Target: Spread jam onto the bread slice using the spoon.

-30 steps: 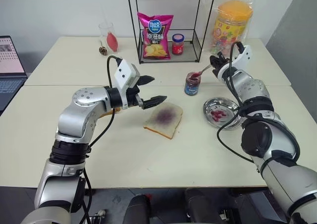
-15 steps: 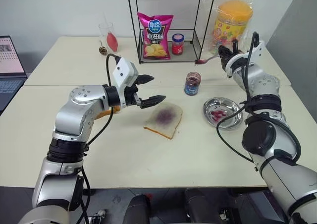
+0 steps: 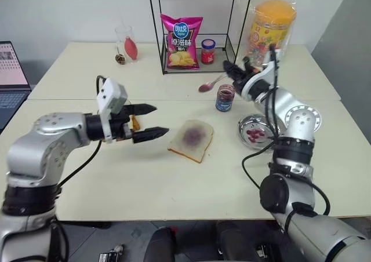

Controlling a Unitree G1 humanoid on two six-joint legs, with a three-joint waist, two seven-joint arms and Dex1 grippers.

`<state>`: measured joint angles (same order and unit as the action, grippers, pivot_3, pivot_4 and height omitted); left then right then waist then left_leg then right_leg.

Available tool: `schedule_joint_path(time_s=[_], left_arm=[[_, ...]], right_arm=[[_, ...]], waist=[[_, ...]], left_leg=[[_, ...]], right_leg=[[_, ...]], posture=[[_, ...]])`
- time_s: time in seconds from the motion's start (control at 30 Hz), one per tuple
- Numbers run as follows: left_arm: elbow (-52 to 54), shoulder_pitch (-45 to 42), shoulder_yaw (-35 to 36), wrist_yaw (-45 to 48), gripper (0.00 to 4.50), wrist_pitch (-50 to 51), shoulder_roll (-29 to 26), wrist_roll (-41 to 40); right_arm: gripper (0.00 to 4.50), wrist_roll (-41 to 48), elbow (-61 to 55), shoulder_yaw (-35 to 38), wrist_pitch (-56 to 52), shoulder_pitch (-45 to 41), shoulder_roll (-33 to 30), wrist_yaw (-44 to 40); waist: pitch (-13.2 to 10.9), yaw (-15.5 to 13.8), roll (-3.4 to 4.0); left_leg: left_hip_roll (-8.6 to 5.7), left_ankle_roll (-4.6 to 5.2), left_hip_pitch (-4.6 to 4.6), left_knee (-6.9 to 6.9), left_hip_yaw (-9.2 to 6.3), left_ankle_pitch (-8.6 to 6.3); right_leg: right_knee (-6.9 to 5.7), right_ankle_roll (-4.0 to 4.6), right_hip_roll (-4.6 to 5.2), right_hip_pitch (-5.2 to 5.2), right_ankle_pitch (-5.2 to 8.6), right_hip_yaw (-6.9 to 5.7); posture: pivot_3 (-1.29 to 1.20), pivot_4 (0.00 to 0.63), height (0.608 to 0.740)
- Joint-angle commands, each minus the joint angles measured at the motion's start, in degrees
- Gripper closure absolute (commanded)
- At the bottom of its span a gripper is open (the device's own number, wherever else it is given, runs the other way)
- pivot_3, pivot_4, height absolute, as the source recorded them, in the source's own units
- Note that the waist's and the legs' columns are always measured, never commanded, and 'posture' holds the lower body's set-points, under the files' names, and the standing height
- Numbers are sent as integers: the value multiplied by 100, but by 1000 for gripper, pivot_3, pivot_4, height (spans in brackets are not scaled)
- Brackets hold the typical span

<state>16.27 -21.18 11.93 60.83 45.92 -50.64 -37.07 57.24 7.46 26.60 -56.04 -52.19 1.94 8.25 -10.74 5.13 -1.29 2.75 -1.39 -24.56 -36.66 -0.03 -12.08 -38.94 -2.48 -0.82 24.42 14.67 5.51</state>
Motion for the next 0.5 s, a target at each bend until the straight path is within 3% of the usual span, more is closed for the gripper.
schedule_joint_path(time_s=[0.03, 0.2, 0.4, 0.5], left_arm=[[862, 1365, 849, 173, 0, 120, -422, -179], [1490, 2337, 1005, -228, 0, -100, -179, -77], [1775, 2389, 1005, -717, 0, -104, 71, -200], [1805, 2346, 940, -795, 0, -118, 80, -218]], right_arm=[[4411, -293, -949, -1145, -70, 601, 3, -675], [4411, -1143, -1041, -2257, 557, 1207, -259, -1625], [4411, -2265, -712, -3184, 1657, 1632, -456, -2407], [4411, -2615, -559, -3281, 2047, 1691, -503, -2582]], waist=[[2, 51, -4], [3, -29, -10], [6, -30, -14], [6, -26, -14]], left_leg=[[8, 0, 1, 3, 7, 0], [4, -1, -1, 2, 2, 1], [3, -1, 18, -13, 9, 0], [4, -1, 20, -12, 11, 0]], right_leg=[[7, -1, -2, 1, 3, 5], [1, 8, 8, 4, 21, -6], [-2, 33, 7, -15, 34, 2], [-2, 24, 5, -16, 30, 4]], posture=[[0, 150, 740], [0, 150, 740], [0, 150, 740], [0, 150, 740]])
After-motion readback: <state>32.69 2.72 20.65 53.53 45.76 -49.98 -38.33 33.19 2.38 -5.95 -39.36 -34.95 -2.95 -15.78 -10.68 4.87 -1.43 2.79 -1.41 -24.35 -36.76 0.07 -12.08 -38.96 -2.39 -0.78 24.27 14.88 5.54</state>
